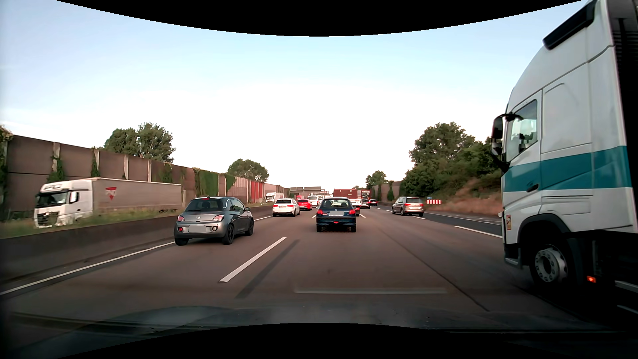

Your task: Follow the waypoints while adhering to traffic rules and regulations

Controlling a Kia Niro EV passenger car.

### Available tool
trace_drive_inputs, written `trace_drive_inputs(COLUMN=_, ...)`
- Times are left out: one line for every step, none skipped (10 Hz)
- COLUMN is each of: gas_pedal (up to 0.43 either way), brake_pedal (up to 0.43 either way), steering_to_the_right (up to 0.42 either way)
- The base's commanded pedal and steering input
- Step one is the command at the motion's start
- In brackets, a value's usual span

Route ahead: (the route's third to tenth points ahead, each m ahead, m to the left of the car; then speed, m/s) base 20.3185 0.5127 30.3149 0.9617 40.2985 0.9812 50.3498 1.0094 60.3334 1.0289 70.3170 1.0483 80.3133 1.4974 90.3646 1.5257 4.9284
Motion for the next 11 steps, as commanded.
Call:
trace_drive_inputs(gas_pedal=0.000, brake_pedal=0.000, steering_to_the_right=0.000)
trace_drive_inputs(gas_pedal=0.000, brake_pedal=0.000, steering_to_the_right=0.000)
trace_drive_inputs(gas_pedal=0.000, brake_pedal=0.000, steering_to_the_right=0.000)
trace_drive_inputs(gas_pedal=0.000, brake_pedal=0.000, steering_to_the_right=-0.001)
trace_drive_inputs(gas_pedal=0.000, brake_pedal=0.000, steering_to_the_right=-0.002)
trace_drive_inputs(gas_pedal=0.000, brake_pedal=0.000, steering_to_the_right=-0.002)
trace_drive_inputs(gas_pedal=0.000, brake_pedal=0.000, steering_to_the_right=-0.002)
trace_drive_inputs(gas_pedal=0.000, brake_pedal=0.000, steering_to_the_right=-0.002)
trace_drive_inputs(gas_pedal=0.008, brake_pedal=0.000, steering_to_the_right=-0.003)
trace_drive_inputs(gas_pedal=0.028, brake_pedal=0.000, steering_to_the_right=-0.002)
trace_drive_inputs(gas_pedal=0.039, brake_pedal=0.000, steering_to_the_right=-0.003)
